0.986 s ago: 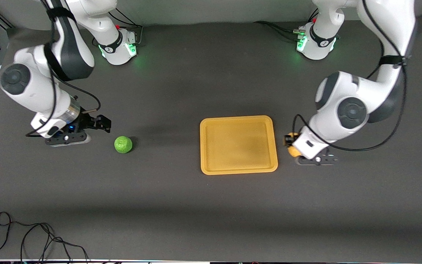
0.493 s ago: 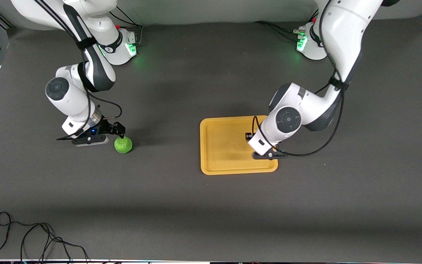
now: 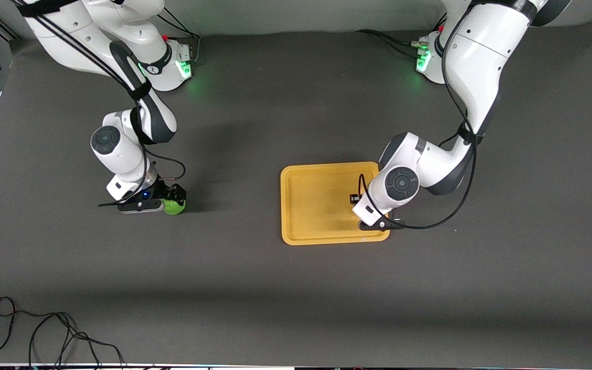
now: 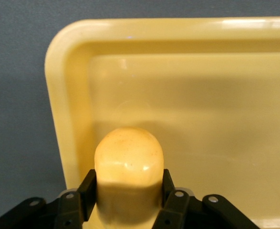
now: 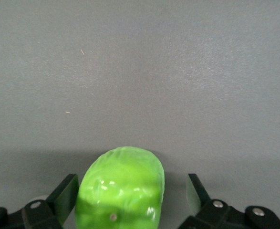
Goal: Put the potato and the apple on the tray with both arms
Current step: 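Release the potato on the tray while the right gripper lifts the apple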
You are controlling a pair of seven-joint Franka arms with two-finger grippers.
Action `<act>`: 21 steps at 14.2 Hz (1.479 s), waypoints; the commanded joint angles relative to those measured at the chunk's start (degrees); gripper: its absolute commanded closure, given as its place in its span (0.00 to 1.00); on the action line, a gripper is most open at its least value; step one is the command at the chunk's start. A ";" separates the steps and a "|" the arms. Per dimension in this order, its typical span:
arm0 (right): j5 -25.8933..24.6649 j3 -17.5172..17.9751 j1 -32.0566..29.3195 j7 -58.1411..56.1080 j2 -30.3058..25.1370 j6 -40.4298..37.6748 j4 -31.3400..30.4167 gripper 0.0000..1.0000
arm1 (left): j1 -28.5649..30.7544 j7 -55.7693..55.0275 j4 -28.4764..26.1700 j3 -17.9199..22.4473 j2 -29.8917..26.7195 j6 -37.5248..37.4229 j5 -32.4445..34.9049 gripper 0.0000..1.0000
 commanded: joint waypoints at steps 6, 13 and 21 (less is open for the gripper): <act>0.11 -0.24 0.57 0.85 -1.91 -0.29 1.23 0.59 | 0.50 -1.08 -0.27 0.45 -2.28 -1.13 2.57 0.09; 0.02 -0.16 0.57 0.50 -15.64 -44.16 21.05 0.59 | 10.68 7.86 0.34 0.36 -18.44 -5.61 2.66 0.00; 0.02 0.28 7.14 8.73 -7.14 -63.40 47.78 0.59 | 19.74 19.75 0.52 0.54 -31.90 -21.95 2.66 0.00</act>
